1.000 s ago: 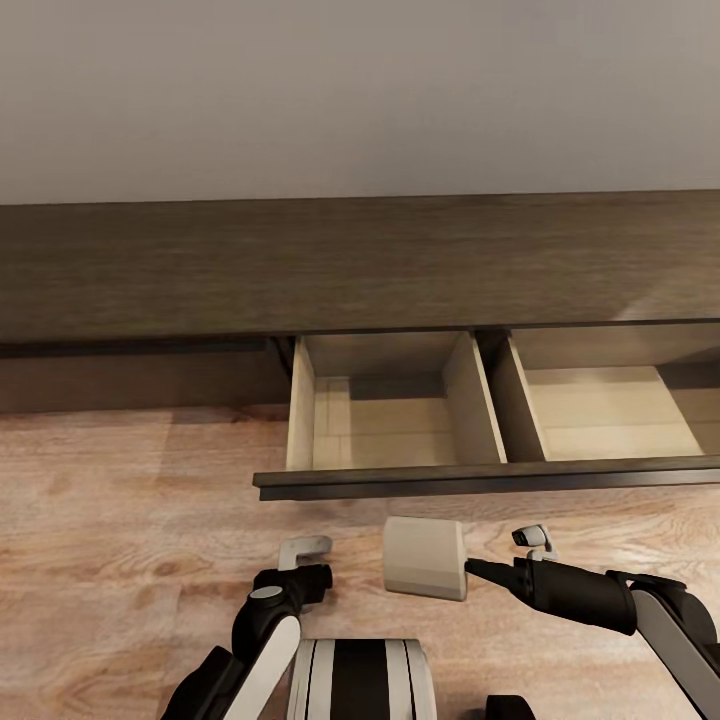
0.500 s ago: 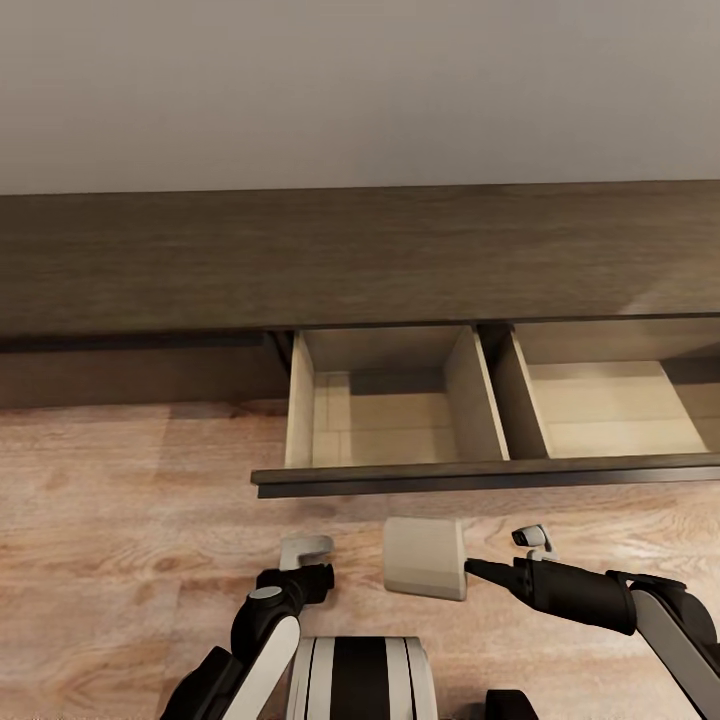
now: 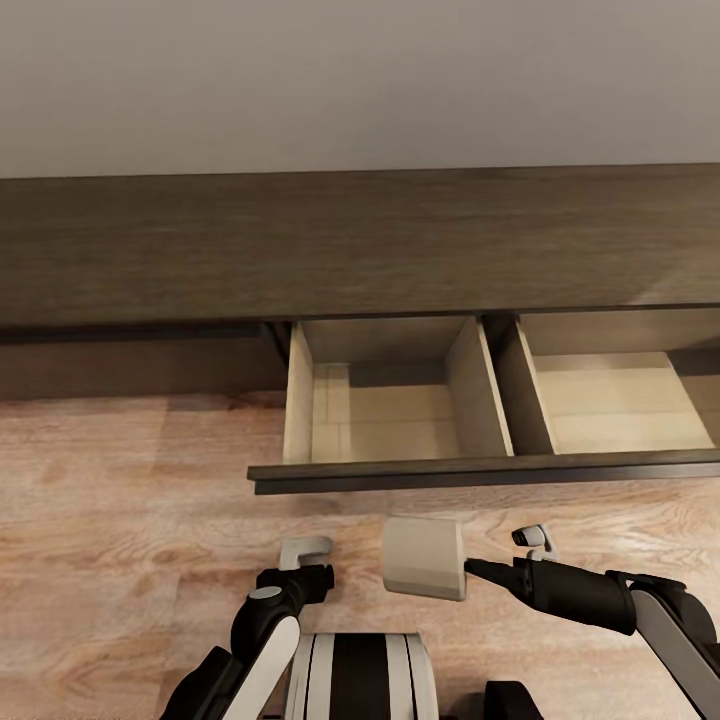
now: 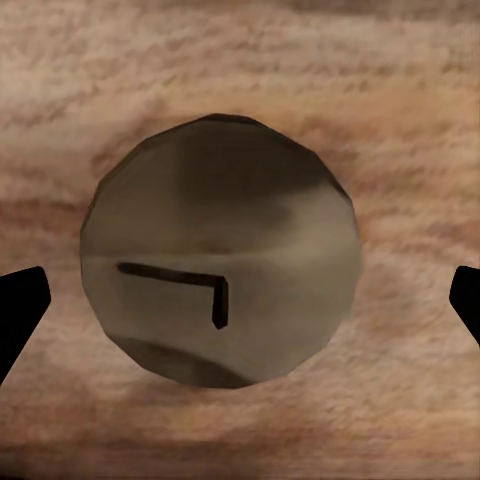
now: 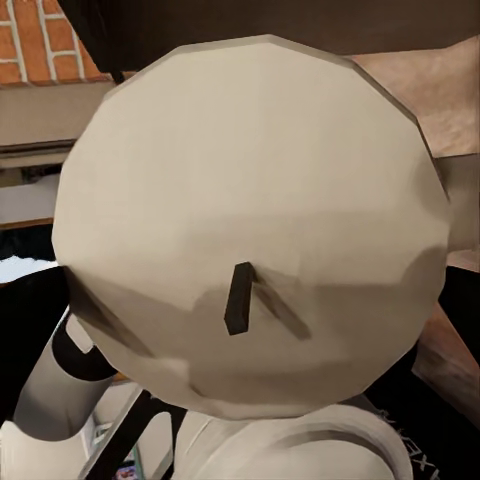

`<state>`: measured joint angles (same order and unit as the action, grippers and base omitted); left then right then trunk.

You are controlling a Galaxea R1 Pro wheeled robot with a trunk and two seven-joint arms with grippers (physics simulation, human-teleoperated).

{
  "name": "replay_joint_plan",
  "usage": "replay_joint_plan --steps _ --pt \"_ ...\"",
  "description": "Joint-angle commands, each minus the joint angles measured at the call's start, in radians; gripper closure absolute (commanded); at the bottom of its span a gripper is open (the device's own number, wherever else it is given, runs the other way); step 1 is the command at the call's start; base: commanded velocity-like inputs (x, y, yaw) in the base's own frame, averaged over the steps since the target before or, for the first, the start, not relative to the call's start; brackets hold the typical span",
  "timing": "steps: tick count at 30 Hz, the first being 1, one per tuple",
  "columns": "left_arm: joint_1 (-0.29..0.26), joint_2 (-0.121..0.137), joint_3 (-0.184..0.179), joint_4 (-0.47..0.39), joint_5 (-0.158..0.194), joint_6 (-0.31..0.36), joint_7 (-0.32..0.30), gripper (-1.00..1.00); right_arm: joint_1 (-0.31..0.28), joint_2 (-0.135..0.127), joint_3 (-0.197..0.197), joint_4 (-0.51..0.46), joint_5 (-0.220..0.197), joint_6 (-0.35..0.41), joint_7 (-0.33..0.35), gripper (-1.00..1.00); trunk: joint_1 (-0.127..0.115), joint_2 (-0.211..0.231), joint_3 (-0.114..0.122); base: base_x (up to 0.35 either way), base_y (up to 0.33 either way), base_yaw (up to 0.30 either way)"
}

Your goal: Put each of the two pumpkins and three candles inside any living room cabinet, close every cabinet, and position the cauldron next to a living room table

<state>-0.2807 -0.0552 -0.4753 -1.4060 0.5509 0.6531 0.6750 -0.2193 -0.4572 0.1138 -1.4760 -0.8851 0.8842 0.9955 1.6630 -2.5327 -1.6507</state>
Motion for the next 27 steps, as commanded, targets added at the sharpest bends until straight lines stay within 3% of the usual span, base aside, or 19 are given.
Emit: replay_joint_plan --steps 1,7,13,19,27 --pt "0.0 0.0 0.0 0.0 0.0 0.0 0.0 -1.0 0.0 0.0 0.0 -0.001 -0.002 0.001 0.0 1.0 0.0 0.0 0.0 0.0 0.0 0.0" --pt "0.0 0.009 0.0 0.0 0.001 -0.001 0.0 -1.0 0.0 -0.001 0.0 -0.001 -0.003 0.002 0.0 1.0 0.0 0.0 0.0 0.0 0.0 0.0" --pt "0.0 0.012 0.001 0.0 0.0 -0.001 0.0 -1.0 0.0 -0.001 0.001 -0.002 -0.003 0.001 0.0 1.0 0.003 -0.001 -0.023 0.0 0.0 0.0" --pt "0.0 0.012 -0.001 0.0 0.001 -0.001 0.0 -1.0 0.0 0.0 0.003 -0.003 -0.003 0.001 0.0 1.0 0.003 -0.001 -0.023 0.0 0.0 0.0" --pt "0.0 0.013 -0.002 0.0 0.0 -0.002 0.0 -1.0 0.0 0.0 0.003 -0.003 -0.003 0.001 0.0 1.0 0.005 -0.003 -0.046 0.0 0.0 0.0"
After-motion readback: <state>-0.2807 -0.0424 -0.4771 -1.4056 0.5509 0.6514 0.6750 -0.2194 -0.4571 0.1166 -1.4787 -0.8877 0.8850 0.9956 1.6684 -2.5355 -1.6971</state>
